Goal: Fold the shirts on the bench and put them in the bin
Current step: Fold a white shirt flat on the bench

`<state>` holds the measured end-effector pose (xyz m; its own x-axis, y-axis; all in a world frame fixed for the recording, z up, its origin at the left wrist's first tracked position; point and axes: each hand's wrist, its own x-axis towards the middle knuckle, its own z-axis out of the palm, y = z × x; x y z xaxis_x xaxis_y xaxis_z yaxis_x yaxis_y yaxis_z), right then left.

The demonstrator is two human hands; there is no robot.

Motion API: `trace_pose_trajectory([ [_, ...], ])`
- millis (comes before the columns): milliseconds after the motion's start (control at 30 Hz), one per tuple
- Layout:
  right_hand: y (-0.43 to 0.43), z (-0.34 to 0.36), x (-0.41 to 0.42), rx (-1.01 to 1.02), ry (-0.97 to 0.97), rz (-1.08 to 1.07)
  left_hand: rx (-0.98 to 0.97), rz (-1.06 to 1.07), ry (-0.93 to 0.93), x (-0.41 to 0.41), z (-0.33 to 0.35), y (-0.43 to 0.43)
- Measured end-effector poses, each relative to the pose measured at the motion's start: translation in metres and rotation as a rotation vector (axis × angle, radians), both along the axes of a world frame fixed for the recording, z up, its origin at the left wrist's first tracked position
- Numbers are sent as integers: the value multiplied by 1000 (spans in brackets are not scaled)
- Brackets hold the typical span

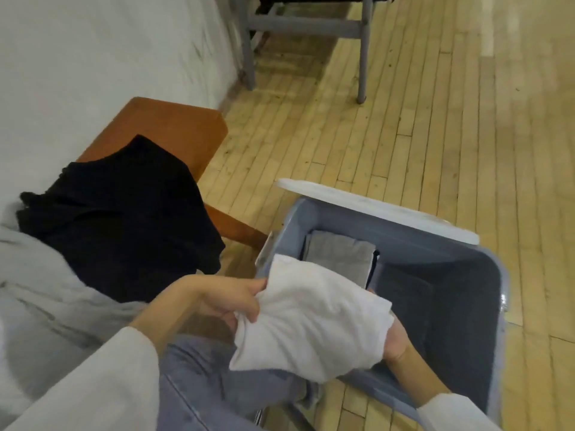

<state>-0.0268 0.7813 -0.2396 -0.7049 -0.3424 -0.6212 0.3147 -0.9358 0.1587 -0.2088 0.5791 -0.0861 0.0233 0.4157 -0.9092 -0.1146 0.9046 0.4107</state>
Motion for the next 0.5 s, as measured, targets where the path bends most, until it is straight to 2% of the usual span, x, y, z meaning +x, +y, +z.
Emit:
trace_pose_trajectory([
  [33, 10, -20, 4, 120, 1, 3, -23, -66, -8, -8, -15, 20],
  [67, 6, -16, -1, 273, -22, 94, -36, -121, -3, -9, -13, 25],
  [100, 16, -22, -1, 291, -38, 127, -44, -176, -22, -16, -23, 41],
  [133, 29, -28, -5, 197, 8, 204, -57, -233, -37, -20, -29, 53],
  [200, 55, -40, -19, 234, 129, 337, -77, -341, -80, -26, -34, 74],
  [300, 88, -36, -49, 459, 397, 774, -62, -482, -127, -32, -41, 99],
  [367, 99, -21, -70, 535, 539, 1035, -45, -560, -150, -33, -42, 109],
  [500, 101, -10, -93, 598, 727, 1148, 28, -549, -210, -44, -49, 117],
])
